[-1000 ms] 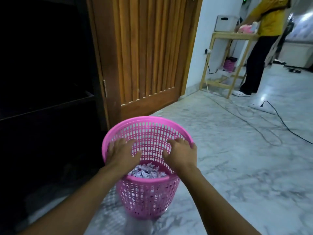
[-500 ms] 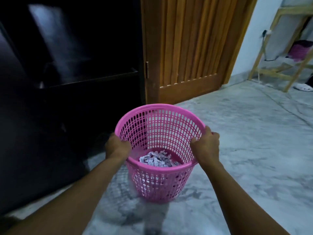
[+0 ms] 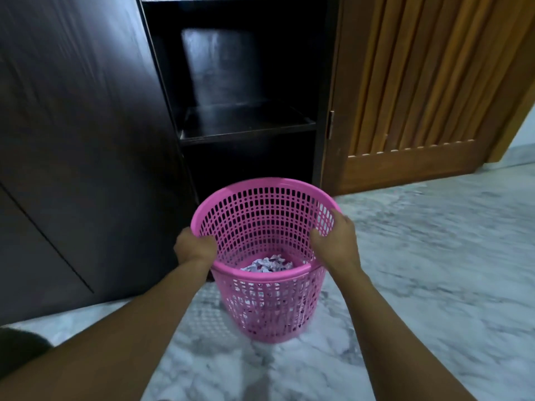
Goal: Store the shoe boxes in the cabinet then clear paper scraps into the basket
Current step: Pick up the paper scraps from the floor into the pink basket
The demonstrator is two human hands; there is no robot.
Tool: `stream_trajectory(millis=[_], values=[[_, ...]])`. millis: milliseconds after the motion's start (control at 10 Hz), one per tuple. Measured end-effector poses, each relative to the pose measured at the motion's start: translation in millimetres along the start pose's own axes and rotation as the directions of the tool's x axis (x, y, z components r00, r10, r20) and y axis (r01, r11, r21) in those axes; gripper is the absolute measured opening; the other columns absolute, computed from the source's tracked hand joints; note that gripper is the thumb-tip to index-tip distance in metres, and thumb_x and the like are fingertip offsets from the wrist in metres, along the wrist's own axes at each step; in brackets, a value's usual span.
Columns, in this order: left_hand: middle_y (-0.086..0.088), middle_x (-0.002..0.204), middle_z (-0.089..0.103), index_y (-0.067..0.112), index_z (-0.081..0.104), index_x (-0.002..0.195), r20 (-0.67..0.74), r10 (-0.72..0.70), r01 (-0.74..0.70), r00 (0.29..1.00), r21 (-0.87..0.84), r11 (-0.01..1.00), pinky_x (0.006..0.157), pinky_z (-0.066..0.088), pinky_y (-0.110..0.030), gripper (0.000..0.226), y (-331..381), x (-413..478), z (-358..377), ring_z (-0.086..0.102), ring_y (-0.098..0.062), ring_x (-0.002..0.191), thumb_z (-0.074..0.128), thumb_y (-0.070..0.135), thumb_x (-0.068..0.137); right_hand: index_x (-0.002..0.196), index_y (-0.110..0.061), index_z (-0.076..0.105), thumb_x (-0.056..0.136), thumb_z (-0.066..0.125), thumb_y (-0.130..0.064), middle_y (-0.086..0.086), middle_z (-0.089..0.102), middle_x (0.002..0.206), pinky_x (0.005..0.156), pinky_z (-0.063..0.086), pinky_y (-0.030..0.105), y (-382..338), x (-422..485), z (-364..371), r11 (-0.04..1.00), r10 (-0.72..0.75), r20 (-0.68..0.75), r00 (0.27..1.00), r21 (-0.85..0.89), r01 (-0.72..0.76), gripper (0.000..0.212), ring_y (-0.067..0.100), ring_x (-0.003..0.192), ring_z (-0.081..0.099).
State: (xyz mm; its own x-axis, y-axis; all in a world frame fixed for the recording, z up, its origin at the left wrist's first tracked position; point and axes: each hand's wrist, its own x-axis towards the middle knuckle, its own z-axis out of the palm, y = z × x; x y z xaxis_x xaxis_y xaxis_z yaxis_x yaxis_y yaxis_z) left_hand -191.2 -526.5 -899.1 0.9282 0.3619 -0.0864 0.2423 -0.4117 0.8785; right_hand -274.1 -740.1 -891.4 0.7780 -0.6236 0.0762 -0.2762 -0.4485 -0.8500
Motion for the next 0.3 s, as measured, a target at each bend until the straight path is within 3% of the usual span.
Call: stream_trajectory(millis=[200, 300], values=[[-0.018, 0.098, 0.065, 0.003, 0.059, 0.121, 0.016, 0.023, -0.022, 1.0, -0.053, 0.998, 0.066, 0.056, -0.039, 0.033, 1, 29, 4, 0.065, -0.033, 0.079, 0.051, 0.002, 0.089, 0.151, -0.019, 0.033, 0.093, 0.061, -0.017, 0.011, 0.029, 0.154, 0.104, 0.047, 0.049, 3, 11, 6, 0.998, -0.023, 0.08, 0.997, -0.057, 0.028, 0.064, 0.034, 0.127, 0.05], [-0.017, 0.096, 0.064, 0.004, 0.056, 0.124, 0.074, 0.013, -0.011, 0.997, -0.022, 1.0, 0.052, 0.05, -0.032, 0.033, 6, 34, 1, 0.062, -0.025, 0.068, 0.051, 0.006, 0.091, 0.15, -0.019, 0.036, 0.091, 0.064, -0.025, 0.012, 0.04, 0.146, 0.097, 0.052, 0.052, -2, 18, 5, 0.99, -0.028, 0.083, 0.996, -0.133, 0.039, 0.065, 0.033, 0.119, 0.055]])
